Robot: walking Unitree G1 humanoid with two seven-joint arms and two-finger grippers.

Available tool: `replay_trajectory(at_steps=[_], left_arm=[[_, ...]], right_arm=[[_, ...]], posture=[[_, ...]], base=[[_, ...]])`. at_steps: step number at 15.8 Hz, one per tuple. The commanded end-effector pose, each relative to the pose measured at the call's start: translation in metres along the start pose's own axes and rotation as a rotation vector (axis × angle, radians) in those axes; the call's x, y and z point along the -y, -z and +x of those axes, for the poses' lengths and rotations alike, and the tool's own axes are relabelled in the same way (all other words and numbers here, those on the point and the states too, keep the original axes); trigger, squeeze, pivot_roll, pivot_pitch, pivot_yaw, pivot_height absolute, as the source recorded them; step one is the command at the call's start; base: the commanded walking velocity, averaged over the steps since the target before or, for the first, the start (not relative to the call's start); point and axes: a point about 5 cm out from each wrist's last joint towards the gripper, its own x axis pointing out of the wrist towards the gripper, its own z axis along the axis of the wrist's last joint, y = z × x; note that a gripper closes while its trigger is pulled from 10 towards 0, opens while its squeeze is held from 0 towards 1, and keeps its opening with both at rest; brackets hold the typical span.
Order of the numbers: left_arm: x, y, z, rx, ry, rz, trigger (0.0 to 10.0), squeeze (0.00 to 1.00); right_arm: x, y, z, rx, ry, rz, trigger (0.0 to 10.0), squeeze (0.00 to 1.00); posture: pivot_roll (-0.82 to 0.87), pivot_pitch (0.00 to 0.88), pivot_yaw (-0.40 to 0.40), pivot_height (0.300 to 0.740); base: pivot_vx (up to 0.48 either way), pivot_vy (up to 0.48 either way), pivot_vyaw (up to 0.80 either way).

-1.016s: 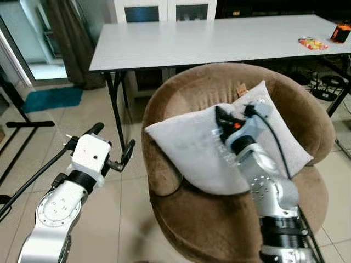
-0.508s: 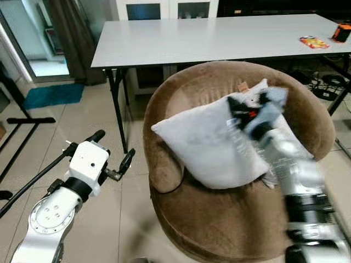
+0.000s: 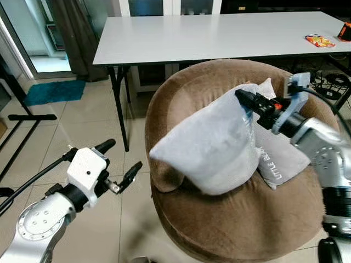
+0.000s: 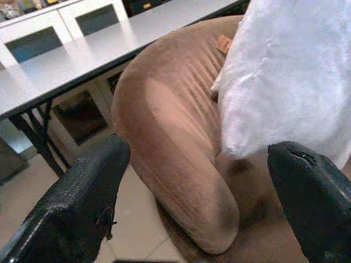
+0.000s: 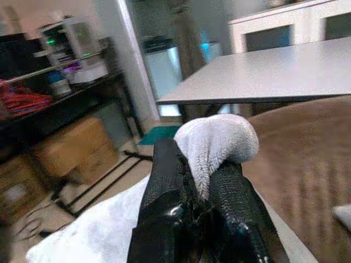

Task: Move the pillow to the sofa from floor

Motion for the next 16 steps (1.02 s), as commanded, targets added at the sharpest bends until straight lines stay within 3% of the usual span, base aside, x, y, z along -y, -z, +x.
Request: replay_trajectory(at_steps=[1,5,6,8,10,12,15,16], left_arm=[[-0.001,-0.003,-0.003,0.000,0.011,0.006,10.0,0.00],[0.005,-0.002,-0.007,-0.014,0.060,-0.025,10.0,0.00],[0.007,-0.002,-0.007,-0.023,0.076,-0.031,10.0,0.00],[0.009,-0.001,-0.007,-0.027,0.092,-0.036,10.0,0.00],[0.009,-0.001,-0.007,-0.029,0.097,-0.034,10.0,0.00],[0.009,-0.001,-0.008,-0.032,0.093,-0.033,10.0,0.00],[0.013,-0.001,-0.010,-0.034,0.089,-0.038,10.0,0.00],[0.013,-0.001,-0.010,-0.035,0.088,-0.039,10.0,0.00]], right_arm=[[-0.004,-0.015,0.005,0.036,-0.050,-0.035,10.0,0.00],[-0.001,0.019,0.051,-0.091,0.005,-0.141,10.0,0.00],[0.001,0.033,0.069,-0.132,0.070,-0.159,10.0,0.00],[0.002,0.043,0.088,-0.159,0.187,-0.210,10.0,0.00],[-0.007,0.037,0.109,-0.101,0.292,-0.188,10.0,0.00],[-0.029,0.023,0.133,-0.048,0.270,-0.179,10.0,0.00],[-0.045,0.023,0.146,-0.064,0.301,-0.267,10.0,0.00],[-0.047,0.025,0.147,-0.069,0.315,-0.256,10.0,0.00]], posture=[[0.08,0.000,0.000,0.740],[0.08,0.000,-0.001,0.740],[0.08,0.000,0.003,0.740],[0.08,0.000,0.006,0.740],[0.09,0.000,0.001,0.740],[0.11,0.000,-0.016,0.740],[0.12,0.000,-0.028,0.740],[0.12,0.000,-0.031,0.740]], base=[[0.000,0.000,0.00],[0.000,0.000,0.00],[0.000,0.000,0.00],[0.000,0.000,0.00],[0.000,0.000,0.00],[0.000,0.000,0.00],[0.000,0.000,0.00],[0.000,0.000,0.00]])
